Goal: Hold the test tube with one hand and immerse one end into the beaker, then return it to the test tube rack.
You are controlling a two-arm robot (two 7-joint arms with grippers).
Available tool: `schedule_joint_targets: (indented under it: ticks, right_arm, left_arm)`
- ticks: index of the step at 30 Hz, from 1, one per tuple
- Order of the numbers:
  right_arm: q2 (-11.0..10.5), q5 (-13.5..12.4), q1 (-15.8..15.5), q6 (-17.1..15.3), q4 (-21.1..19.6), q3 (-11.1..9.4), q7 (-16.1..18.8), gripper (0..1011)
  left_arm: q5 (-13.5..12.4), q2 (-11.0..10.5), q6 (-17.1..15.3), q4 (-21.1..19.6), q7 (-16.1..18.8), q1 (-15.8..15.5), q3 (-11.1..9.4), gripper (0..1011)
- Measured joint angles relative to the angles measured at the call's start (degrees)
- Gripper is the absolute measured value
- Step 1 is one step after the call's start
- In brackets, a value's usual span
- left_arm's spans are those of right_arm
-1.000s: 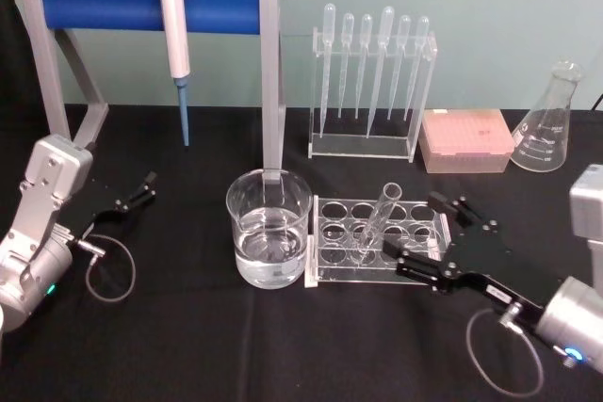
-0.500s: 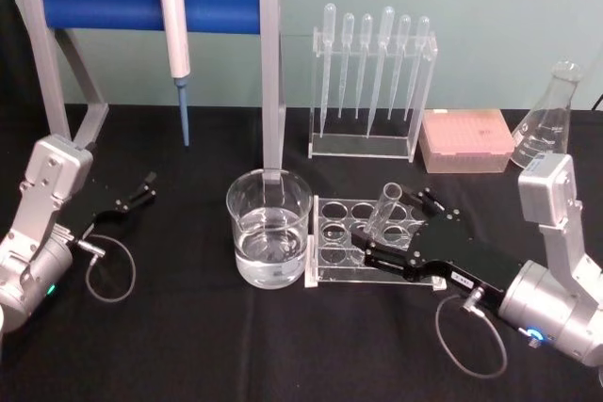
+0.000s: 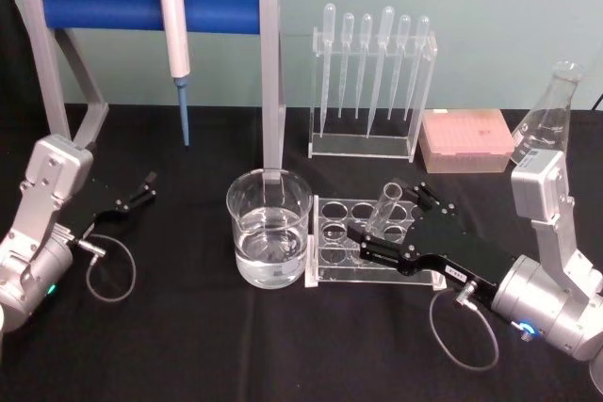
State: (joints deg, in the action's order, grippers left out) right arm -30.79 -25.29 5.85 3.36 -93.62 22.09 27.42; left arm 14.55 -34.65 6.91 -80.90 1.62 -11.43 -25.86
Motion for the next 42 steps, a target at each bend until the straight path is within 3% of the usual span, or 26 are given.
schedule_joint_targets:
  ticks: [5,12,27,30,42]
  right_arm:
    - [-0.07,-0.03,-0.02,0.0,-0.08,0.01,-0.01,969]
    - [-0.15,-0.08,-0.06,0.0,-0.14,0.04,-0.02,802]
    - [-0.23,-0.15,-0.1,-0.07,-0.23,0.05,-0.05,282]
    - [-0.25,-0.18,-0.1,-0.06,-0.26,0.04,-0.12,241]
    - [-0.45,-0.14,0.19,-0.53,-0.35,-0.03,0.17,241]
  left_arm:
    - [0.0,0.0,0.0,0.0,0.0,0.0,0.0,1000]
    - [0.0,0.0,0.0,0.0,0.0,0.0,0.0,1000]
    - [0.0,0.0,0.0,0.0,0.0,0.0,0.0,1000]
    - [0.0,0.0,0.0,0.0,0.0,0.0,0.0,1000]
    - [0.0,0.0,0.0,0.0,0.0,0.0,0.0,1000]
